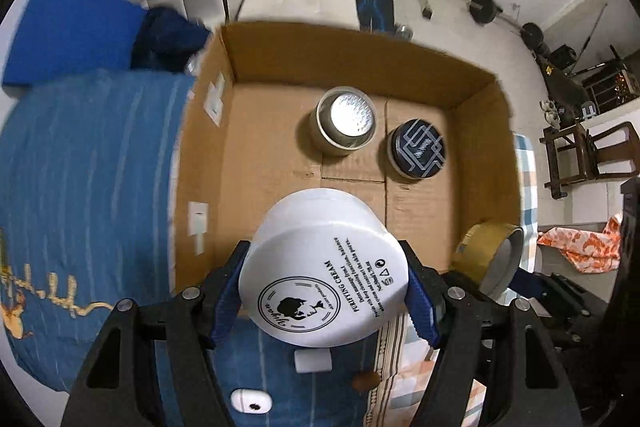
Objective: Organize rigid objects
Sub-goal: 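Lower the jar and lid into the box and open both tools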
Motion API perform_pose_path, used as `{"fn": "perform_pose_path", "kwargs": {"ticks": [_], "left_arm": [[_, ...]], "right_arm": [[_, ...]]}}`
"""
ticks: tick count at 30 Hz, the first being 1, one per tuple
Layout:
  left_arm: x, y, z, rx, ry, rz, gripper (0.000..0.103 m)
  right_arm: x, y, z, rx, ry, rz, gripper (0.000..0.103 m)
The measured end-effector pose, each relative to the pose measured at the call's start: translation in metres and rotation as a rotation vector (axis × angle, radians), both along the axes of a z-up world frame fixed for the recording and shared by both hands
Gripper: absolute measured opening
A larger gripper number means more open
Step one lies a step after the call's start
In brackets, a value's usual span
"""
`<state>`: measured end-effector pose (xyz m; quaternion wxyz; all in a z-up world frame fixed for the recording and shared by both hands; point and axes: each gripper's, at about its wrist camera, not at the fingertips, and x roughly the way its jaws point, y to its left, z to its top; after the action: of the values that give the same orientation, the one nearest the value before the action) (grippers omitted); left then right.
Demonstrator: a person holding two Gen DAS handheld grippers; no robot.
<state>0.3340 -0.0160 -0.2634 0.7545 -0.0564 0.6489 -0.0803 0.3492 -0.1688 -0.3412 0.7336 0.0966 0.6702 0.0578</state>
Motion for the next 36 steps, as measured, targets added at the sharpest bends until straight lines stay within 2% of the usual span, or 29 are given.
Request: {"fn": "perform_pose_path", "kwargs": {"ticks": [6, 9, 19, 28, 33, 36], "left_arm": [[0.043, 0.002, -0.074, -0.026, 0.183, 0.023, 0.068], [0.057, 0.006, -0.101, -0.014, 0.236, 0.038, 0.068], [0.074, -0.001, -0.140, 0.002, 0.313, 0.011, 0.068], [0.079, 0.005, -0.144, 0.022, 0.339, 0.019, 0.070], [0.075, 0.006, -0.127, 0.023, 0.321, 0.022, 0.071], [0.073, 0.008, -0.112, 0.026, 0.295, 0.020, 0.078]], "right_arm": [[0.040, 0.006, -0.068, -0.007, 0.109, 0.027, 0.065], [0.055, 0.011, -0.094, -0.023, 0.154, 0.051, 0.066], [0.079, 0.024, -0.144, -0.038, 0.281, 0.110, 0.066], [0.085, 0.032, -0.151, -0.061, 0.304, 0.136, 0.067], [0.085, 0.029, -0.143, -0.069, 0.306, 0.131, 0.076], [0.082, 0.022, -0.133, -0.067, 0.300, 0.119, 0.079]]}}
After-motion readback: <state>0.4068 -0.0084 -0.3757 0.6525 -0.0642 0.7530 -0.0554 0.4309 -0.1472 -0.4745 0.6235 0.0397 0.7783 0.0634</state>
